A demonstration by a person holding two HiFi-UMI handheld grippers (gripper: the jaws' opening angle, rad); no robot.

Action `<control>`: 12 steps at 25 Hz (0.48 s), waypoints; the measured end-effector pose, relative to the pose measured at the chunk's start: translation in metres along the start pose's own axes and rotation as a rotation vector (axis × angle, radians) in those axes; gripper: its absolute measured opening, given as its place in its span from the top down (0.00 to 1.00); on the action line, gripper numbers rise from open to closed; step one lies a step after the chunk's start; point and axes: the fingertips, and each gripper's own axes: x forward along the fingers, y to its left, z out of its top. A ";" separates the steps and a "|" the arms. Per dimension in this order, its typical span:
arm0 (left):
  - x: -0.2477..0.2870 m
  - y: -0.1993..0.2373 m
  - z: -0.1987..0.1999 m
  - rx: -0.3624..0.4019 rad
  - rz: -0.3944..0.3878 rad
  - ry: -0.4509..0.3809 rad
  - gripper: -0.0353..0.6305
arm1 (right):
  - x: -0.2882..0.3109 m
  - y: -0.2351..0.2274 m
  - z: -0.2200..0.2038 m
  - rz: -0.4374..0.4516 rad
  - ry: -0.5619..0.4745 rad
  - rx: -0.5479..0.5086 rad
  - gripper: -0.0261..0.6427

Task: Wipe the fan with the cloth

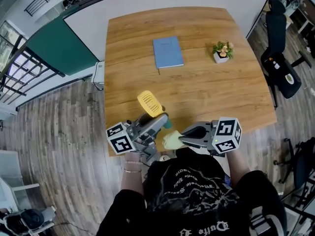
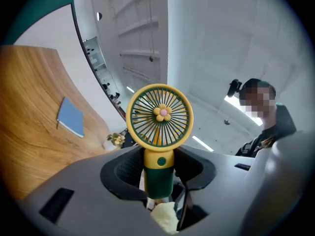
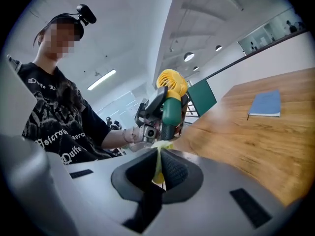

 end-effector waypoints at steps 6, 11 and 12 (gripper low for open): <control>-0.021 0.080 -0.031 0.146 0.444 0.233 0.65 | -0.018 -0.003 -0.021 -0.109 -0.055 0.069 0.92; -0.046 0.131 -0.052 0.320 0.757 0.450 0.65 | -0.036 -0.007 -0.033 -0.197 -0.096 0.111 0.92; -0.049 0.137 -0.055 0.347 0.788 0.489 0.65 | -0.039 -0.008 -0.034 -0.215 -0.104 0.113 0.92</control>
